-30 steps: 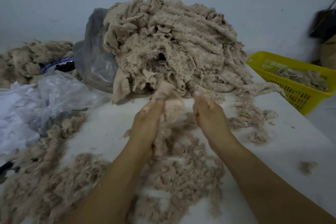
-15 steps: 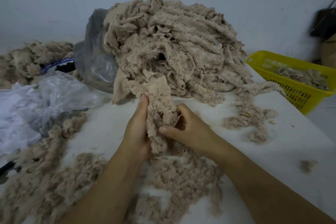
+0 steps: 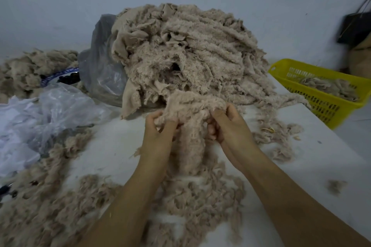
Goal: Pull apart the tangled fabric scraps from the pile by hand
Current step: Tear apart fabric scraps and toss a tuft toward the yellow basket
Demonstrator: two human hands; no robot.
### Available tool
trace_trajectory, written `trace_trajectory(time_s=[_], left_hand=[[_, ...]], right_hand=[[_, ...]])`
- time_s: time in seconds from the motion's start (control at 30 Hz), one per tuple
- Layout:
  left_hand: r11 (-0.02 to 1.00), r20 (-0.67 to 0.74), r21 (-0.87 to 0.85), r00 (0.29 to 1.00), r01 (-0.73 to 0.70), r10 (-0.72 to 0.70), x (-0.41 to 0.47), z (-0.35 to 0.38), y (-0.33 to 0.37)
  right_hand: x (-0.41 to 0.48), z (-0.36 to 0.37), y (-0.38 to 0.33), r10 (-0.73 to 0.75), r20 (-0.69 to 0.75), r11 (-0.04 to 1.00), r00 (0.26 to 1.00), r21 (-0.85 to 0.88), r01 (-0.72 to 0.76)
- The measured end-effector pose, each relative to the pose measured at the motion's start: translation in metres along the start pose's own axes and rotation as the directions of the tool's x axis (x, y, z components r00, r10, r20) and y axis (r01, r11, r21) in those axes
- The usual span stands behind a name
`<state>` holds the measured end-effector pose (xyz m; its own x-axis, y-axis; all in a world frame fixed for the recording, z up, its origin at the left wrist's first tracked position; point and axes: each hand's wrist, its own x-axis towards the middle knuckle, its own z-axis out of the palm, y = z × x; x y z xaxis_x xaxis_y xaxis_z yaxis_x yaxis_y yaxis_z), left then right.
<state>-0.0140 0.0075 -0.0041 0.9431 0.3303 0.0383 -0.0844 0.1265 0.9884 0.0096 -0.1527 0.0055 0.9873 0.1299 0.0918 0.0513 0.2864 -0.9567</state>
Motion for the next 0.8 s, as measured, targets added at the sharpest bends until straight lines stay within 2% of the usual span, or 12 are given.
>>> trace_trajectory(time_s=[0.07,0.1,0.17,0.23,0.3,0.37,0.47,0.53,0.63,0.73,0.8], left_hand=[[0.956,0.107,0.123,0.961,-0.268,0.256,-0.005,-0.001,0.003],[0.927,0.19,0.164,0.933,-0.338,0.307,-0.007,-0.001,0.004],[0.875,0.372,0.269,0.881,-0.403,0.291,-0.011,0.003,0.004],[0.818,0.428,0.384,0.868,-0.429,0.254,-0.015,0.007,0.0],[0.819,0.344,0.421,0.904,-0.389,0.253,-0.014,0.009,-0.002],[0.877,0.248,0.378,0.945,-0.297,0.213,-0.011,0.007,-0.003],[0.976,0.158,0.184,0.984,-0.116,0.088,-0.006,0.006,-0.009],[0.998,0.173,0.06,0.985,0.0,-0.011,-0.007,0.007,-0.006],[0.99,0.263,0.035,0.954,0.14,-0.144,-0.008,0.011,0.001],[0.984,0.3,0.151,0.944,0.093,-0.136,-0.012,0.014,0.0],[0.967,0.35,0.253,0.932,0.006,-0.098,-0.018,0.019,0.006]], right_hand=[[0.0,-0.002,-0.001,-0.026,0.026,1.0,0.999,-0.016,0.026],[0.0,-0.002,-0.001,-0.032,0.051,0.999,0.998,-0.026,0.033],[-0.001,0.0,0.0,-0.024,0.104,1.0,0.994,-0.011,0.025],[-0.002,0.002,0.0,-0.041,0.129,0.999,0.991,-0.017,0.043],[-0.002,0.001,-0.001,-0.085,0.112,0.993,0.99,-0.069,0.093],[-0.002,-0.003,-0.001,-0.096,0.119,0.984,0.988,-0.141,0.113],[-0.003,0.002,0.005,0.04,0.241,0.959,0.97,-0.283,0.03],[-0.004,0.008,0.009,0.099,0.257,0.936,0.961,-0.352,-0.002],[-0.005,0.007,0.008,0.127,0.255,0.919,0.959,-0.393,-0.017],[-0.006,0.001,0.007,0.204,0.282,0.899,0.937,-0.433,-0.066],[-0.003,-0.005,0.006,0.226,0.247,0.917,0.942,-0.38,-0.121]])
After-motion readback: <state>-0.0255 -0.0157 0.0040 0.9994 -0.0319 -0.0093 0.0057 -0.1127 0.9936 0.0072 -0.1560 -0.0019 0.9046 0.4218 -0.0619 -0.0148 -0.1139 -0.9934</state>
